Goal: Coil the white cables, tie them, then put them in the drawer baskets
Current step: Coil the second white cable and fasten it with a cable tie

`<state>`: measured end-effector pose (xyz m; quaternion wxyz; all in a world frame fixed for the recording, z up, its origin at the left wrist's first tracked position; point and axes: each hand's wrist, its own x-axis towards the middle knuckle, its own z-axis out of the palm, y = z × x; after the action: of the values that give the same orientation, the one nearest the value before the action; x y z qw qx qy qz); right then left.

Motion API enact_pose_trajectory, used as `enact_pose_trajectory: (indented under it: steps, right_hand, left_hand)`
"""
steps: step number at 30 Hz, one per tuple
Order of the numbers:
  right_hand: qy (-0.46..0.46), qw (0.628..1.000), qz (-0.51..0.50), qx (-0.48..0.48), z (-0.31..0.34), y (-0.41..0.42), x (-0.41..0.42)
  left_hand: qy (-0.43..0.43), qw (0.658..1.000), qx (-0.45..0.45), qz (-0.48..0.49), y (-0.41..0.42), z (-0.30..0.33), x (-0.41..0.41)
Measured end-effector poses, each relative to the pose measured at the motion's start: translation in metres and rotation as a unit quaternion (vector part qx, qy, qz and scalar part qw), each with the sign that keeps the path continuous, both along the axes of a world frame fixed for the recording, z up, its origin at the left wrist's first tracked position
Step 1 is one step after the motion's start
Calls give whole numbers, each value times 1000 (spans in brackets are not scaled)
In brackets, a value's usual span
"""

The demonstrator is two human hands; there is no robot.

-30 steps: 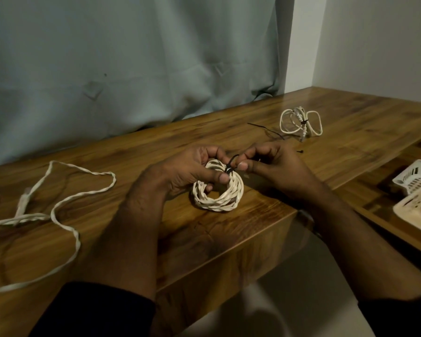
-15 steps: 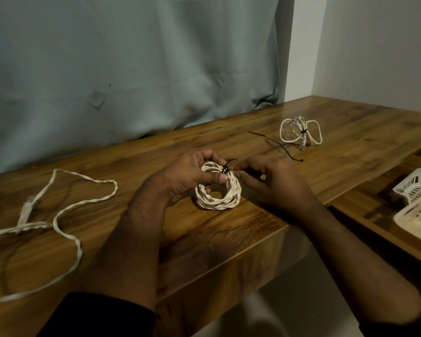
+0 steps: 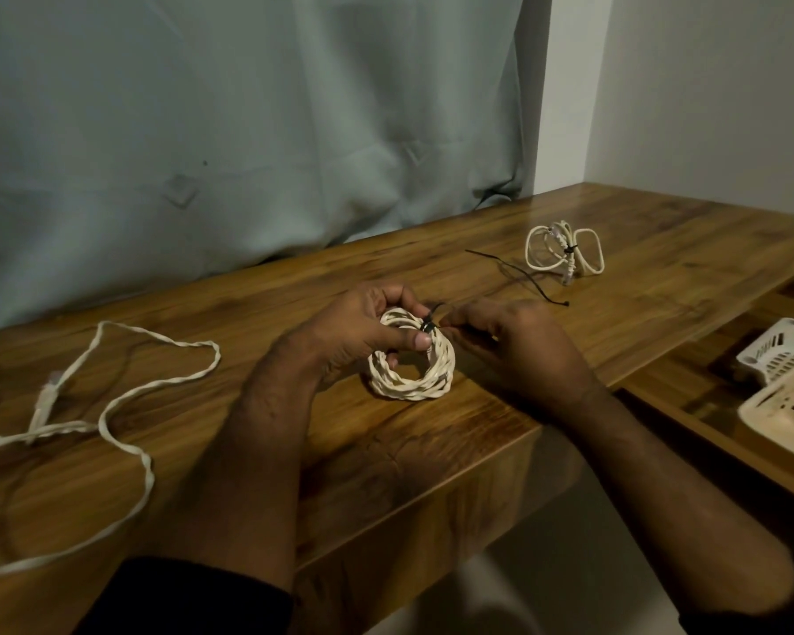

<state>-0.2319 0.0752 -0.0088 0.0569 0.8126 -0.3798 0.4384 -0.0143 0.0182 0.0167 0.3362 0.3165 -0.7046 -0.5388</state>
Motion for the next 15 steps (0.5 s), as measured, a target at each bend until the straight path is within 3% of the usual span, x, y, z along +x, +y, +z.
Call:
enact_pose_trajectory:
  steps: [10,15]
  right_hand:
    - [32,998,5,49,3,5,6]
    - [-31,996,-5,83,1,6,3]
  left_hand:
    - [5,1000,-16,15,2,2,-3]
    - [7,1000,1,-7,4,2,-4]
